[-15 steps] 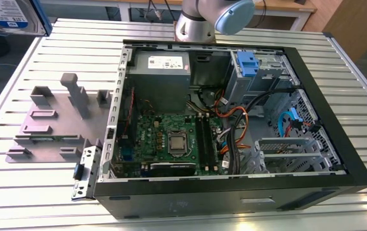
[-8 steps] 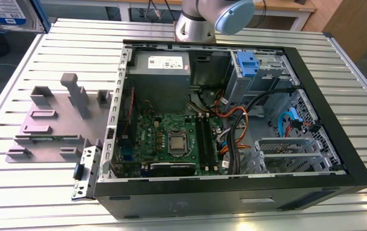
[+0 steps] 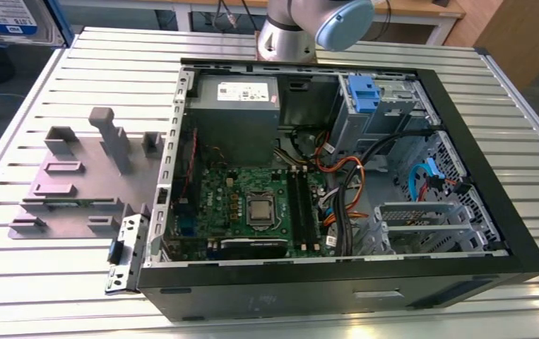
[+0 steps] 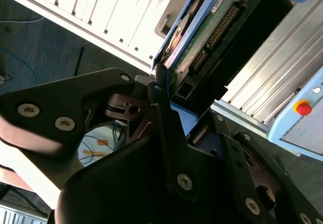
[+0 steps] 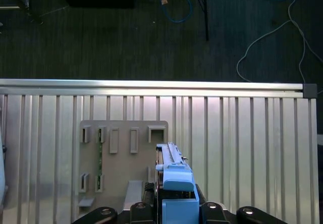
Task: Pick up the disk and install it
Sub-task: 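Pick up the disk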
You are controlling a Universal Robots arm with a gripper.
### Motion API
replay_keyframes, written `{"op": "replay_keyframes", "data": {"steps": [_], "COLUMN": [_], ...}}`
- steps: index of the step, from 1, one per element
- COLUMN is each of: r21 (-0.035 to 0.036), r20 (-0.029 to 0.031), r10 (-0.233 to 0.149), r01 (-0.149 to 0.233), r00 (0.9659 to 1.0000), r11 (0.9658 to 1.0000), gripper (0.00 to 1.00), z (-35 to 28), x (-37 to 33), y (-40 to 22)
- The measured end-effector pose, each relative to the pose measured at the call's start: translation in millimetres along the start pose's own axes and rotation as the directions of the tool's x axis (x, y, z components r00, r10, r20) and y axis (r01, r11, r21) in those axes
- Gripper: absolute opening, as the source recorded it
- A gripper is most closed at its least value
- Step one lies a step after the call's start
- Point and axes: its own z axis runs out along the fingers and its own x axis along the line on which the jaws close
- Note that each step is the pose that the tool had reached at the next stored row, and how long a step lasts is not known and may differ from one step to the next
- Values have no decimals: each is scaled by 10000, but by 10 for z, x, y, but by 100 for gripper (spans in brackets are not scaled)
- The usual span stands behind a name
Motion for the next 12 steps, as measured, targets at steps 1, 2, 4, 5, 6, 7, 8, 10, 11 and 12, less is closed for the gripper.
{"op": "replay_keyframes", "data": {"steps": [1, 2, 4, 5, 6, 7, 8, 10, 11, 12], "r21": [0, 0, 0, 0, 0, 0, 0, 0, 0, 0], "r20": [0, 0, 0, 0, 0, 0, 0, 0, 0, 0], "r10": [1, 0, 0, 0, 0, 0, 0, 0, 0, 0], "r01": [-1, 0, 0, 0, 0, 0, 0, 0, 0, 0], "r00": [10000, 10000, 10000, 10000, 10000, 10000, 10000, 10000, 10000, 10000], "r11": [10000, 10000, 10000, 10000, 10000, 10000, 10000, 10000, 10000, 10000], "gripper": [37, 37, 37, 37, 37, 37, 37, 37, 37, 37], "z": [-3, -6, -12, -15, -19, -23, -26, -28, -29, -29], "x": [0, -1, -1, -1, -2, -2, -2, -2, -2, -2], "y": [0, 0, 0, 1, 1, 1, 1, 1, 1, 1]}}
